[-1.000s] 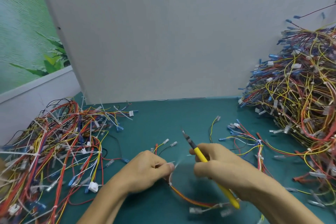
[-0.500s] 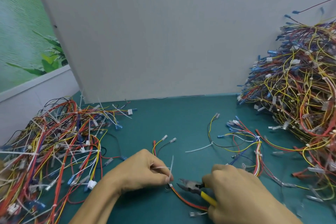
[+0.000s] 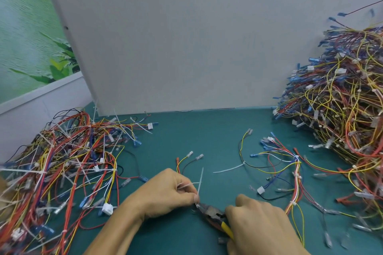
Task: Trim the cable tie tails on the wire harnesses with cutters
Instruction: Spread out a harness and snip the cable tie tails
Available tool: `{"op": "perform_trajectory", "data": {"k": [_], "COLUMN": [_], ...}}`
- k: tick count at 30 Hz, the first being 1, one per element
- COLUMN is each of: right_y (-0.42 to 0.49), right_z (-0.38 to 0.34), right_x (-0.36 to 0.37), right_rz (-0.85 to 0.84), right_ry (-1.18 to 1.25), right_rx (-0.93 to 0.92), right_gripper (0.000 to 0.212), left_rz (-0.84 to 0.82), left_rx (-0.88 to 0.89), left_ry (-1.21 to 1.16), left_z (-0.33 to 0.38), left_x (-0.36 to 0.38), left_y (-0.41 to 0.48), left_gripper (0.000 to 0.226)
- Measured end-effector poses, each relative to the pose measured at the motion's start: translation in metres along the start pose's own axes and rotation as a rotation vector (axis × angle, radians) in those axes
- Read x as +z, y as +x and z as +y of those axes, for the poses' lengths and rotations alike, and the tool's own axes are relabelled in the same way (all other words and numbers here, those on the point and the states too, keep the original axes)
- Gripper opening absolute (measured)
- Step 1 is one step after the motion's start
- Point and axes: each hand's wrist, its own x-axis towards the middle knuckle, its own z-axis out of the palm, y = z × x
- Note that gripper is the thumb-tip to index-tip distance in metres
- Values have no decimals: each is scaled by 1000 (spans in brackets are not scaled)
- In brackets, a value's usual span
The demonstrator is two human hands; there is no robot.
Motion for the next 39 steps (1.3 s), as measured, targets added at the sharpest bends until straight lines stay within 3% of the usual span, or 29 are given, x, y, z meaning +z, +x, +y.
{"op": "perform_trajectory", "data": {"k": [9, 12, 14, 17, 19, 22, 26, 28, 32, 34, 36, 37, 39], "right_y": [3, 1, -1, 1, -1, 0, -1, -2, 3, 1, -6, -7, -1], "right_z": [-7, -12, -15, -18, -20, -23, -23, -24, -18, -11, -12, -12, 0], "right_x": [8, 7, 5, 11, 12, 14, 12, 11, 7, 14, 5, -4, -6], "right_rz": [82, 237, 340, 468, 454, 459, 468, 458, 500, 432, 243, 149, 122], "right_ry": [-16, -103, -87, -114, -87, -73, -66, -81, -83, -101, -141, -126, 10], "right_rx": [16, 22, 0, -21, -6, 33, 28, 44, 6, -16, -44, -41, -33], "right_gripper": [15, 58, 73, 78, 77, 56, 51, 55, 88, 86, 76, 65, 35], "left_rz": [37, 45, 44, 49, 51, 55, 55, 55, 52, 68, 103, 120, 116], "left_rx": [-9, -8, -10, -11, -11, -15, -22, -22, -10, -4, 0, -4, -26], "left_ry": [-2, -6, -4, -1, -1, -12, -20, -22, -34, -61, -201, -324, -615], "left_z": [-5, -5, -5, -5, -4, -4, -5, -6, -9, -10, -9, -7, -3], "left_x": [2, 2, 2, 2, 2, 2, 2, 3, 2, 1, 1, 0, -3], "left_y": [2, 2, 2, 2, 1, 1, 2, 3, 3, 2, 2, 2, 2], "left_gripper": [13, 15, 17, 18, 18, 18, 16, 15, 13, 15, 15, 12, 11]}}
